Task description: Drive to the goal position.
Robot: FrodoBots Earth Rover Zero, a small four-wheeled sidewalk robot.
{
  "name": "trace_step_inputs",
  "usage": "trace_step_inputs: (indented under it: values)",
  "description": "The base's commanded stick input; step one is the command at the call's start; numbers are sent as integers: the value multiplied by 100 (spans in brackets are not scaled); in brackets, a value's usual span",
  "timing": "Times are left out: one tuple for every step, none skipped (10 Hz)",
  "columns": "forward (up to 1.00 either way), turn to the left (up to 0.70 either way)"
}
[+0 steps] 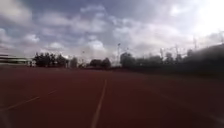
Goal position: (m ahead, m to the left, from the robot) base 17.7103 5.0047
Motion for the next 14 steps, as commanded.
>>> trace_step_inputs:
  values:
    - [70,0]
    - [70,0]
    - [70,0]
    - [70,0]
    - [70,0]
    - [70,0]
    - [70,0]
    - [70,0]
    - [70,0]
    - [70,0]
    - [70,0]
    - [70,0]
    - [70,0]
    - [70,0]
